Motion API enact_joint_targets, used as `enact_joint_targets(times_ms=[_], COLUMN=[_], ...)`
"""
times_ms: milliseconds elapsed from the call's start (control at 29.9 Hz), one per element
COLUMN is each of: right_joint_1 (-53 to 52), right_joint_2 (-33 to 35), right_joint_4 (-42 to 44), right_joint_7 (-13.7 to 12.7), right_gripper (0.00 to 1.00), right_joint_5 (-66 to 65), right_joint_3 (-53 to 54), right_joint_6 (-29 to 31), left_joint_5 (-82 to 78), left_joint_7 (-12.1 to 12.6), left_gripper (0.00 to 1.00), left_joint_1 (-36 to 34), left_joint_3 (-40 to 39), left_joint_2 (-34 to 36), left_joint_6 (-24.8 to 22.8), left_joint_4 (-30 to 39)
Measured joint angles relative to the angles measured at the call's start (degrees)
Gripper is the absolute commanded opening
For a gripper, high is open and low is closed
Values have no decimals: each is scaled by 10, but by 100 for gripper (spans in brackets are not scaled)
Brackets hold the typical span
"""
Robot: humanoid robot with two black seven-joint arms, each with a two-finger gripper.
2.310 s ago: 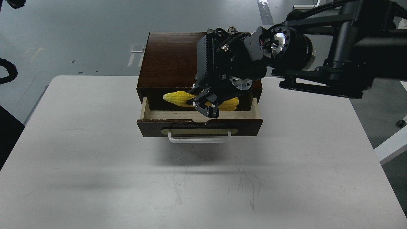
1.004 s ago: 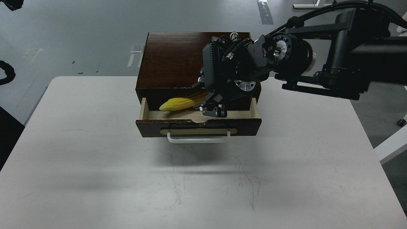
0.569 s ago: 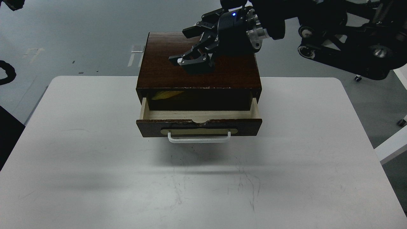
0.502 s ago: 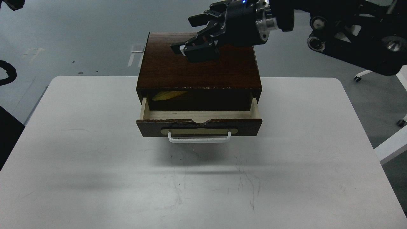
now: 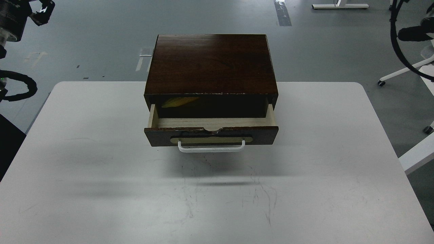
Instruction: Put corn in drawer with both arms
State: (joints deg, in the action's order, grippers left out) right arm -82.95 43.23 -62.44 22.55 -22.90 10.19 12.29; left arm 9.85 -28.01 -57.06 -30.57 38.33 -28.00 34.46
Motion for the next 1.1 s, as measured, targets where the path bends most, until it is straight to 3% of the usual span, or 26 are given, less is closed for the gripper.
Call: enact_joint_targets(times_ms=[335, 569, 703, 1105], right_joint_1=[147, 236, 263, 283], right_joint_2=[5, 3, 0, -8], right_joint_4=[111, 130, 131, 176], right_joint_7=[-1, -5, -1, 5], right_gripper=[100, 100, 100, 100], right_joint_5=[287, 493, 528, 531], right_joint_3=[95, 142, 146, 149], right_joint_6=[19, 127, 155, 157], left_joint_5=[0, 3, 9, 23], left_joint_7=[0, 2, 2, 3], left_gripper=[98, 98, 98, 98], left_joint_1=[16, 34, 41, 60], left_joint_3=[0, -6, -10, -10], left_joint_2=[-24, -52, -54, -63], left_joint_6=[0, 0, 0, 0], left_joint_4=[-15, -32, -33, -33])
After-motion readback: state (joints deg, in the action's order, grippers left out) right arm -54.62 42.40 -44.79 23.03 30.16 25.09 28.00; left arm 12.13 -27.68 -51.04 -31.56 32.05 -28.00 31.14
